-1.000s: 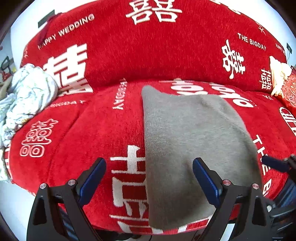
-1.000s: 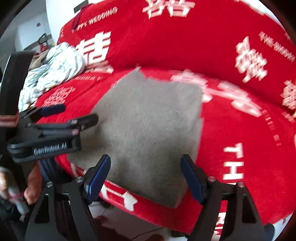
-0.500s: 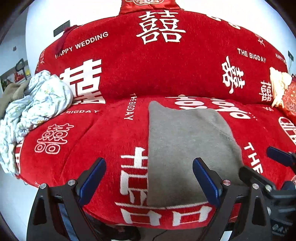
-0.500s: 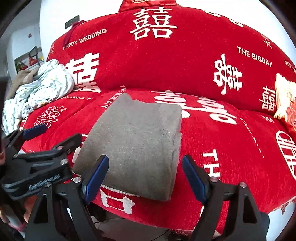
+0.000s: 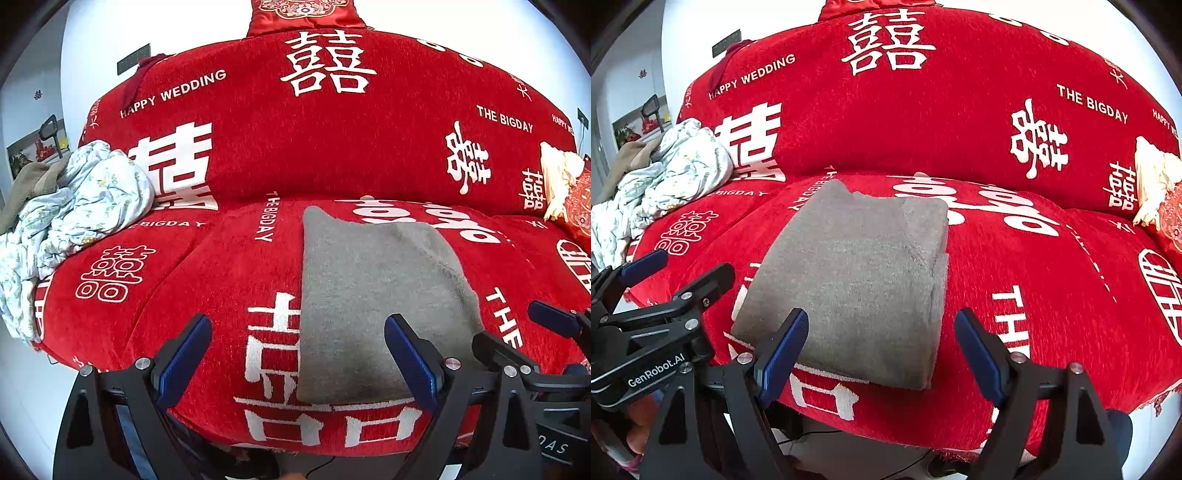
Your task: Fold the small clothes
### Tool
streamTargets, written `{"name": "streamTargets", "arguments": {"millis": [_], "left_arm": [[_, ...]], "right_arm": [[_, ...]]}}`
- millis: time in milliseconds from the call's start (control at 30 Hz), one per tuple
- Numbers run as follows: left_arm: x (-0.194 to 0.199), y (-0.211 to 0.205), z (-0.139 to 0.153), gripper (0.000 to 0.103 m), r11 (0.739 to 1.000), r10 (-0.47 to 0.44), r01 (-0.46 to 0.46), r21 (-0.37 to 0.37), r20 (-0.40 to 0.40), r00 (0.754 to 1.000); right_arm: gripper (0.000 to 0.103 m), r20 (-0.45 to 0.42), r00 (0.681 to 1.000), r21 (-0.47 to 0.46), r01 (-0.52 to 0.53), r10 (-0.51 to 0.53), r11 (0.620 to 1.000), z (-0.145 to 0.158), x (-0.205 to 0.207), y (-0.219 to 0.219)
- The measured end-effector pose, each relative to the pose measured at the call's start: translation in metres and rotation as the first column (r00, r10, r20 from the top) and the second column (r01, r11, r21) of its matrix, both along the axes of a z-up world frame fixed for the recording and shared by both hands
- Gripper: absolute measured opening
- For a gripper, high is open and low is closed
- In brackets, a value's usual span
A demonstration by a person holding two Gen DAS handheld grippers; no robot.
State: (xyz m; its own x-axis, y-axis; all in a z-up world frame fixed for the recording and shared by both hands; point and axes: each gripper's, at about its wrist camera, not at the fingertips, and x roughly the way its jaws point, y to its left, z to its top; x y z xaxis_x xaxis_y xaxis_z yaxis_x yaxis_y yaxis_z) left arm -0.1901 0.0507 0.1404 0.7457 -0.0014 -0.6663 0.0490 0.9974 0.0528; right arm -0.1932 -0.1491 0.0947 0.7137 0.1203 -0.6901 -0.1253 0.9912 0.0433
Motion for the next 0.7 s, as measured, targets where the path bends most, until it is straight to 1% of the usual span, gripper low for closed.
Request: {"name": "streamTargets", "arguments": {"millis": [300,700], "left_arm": [[-0.0014,-0.0029,0.002,0.095,1.0,-0.006,0.006,0.012,0.003,1.0],[-0.0004,-0.0045,0.0009,0.095,1.0,-0.002,0.002,0.002,-0.011,1.0]], "right_arm": [[0.084,0.018,1.0,-0.01,-0.002,0.002,1.0,0.0048,-0.0047,0.0014],[0.084,0.013,1.0,-0.012,-0.005,0.005,1.0,0.0063,-0.0044,0.0013]]}}
